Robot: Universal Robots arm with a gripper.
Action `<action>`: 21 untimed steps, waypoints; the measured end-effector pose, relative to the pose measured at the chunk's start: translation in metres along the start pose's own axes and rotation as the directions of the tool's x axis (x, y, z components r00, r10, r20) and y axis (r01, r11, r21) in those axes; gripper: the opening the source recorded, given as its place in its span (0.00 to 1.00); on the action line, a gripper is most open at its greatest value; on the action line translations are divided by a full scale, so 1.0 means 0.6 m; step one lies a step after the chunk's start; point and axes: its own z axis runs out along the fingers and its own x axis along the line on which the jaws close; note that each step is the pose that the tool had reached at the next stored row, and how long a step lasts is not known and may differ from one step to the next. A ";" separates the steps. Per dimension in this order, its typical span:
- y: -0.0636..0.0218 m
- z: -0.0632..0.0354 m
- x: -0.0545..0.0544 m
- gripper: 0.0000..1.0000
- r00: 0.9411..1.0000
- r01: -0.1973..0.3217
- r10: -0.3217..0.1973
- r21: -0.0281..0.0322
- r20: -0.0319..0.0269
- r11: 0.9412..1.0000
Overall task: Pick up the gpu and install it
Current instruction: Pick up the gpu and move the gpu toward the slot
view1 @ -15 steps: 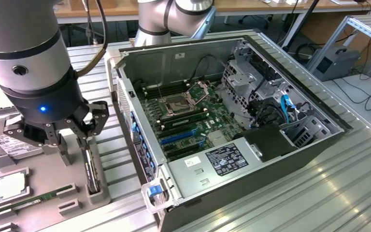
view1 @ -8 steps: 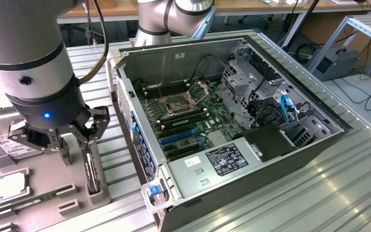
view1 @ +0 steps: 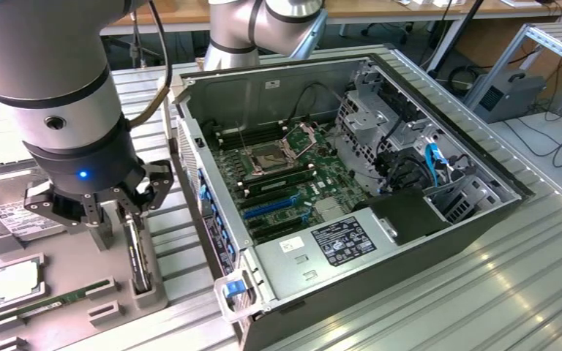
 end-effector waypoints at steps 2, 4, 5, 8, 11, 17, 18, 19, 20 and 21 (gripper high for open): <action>0.000 0.012 0.000 0.42 1.000 0.000 0.000 0.000 0.000 1.000; 0.000 0.022 0.000 0.42 1.000 0.000 0.000 0.000 0.000 1.000; 0.000 0.026 0.000 0.42 1.000 0.000 0.000 0.000 0.000 1.000; 0.000 0.035 0.000 0.42 1.000 0.000 0.000 0.000 0.000 1.000; -0.001 0.044 0.000 0.42 1.000 0.000 0.000 0.000 0.000 1.000; -0.001 0.065 0.001 0.42 1.000 0.000 0.000 0.000 0.000 1.000; 0.000 0.066 0.001 0.42 1.000 0.000 0.000 0.000 0.000 1.000; 0.001 0.067 0.001 0.42 1.000 0.000 0.000 0.000 0.000 1.000; 0.001 0.068 0.001 0.42 1.000 0.000 0.000 0.000 0.000 1.000; 0.001 0.069 0.001 0.42 1.000 0.000 0.000 0.000 0.000 1.000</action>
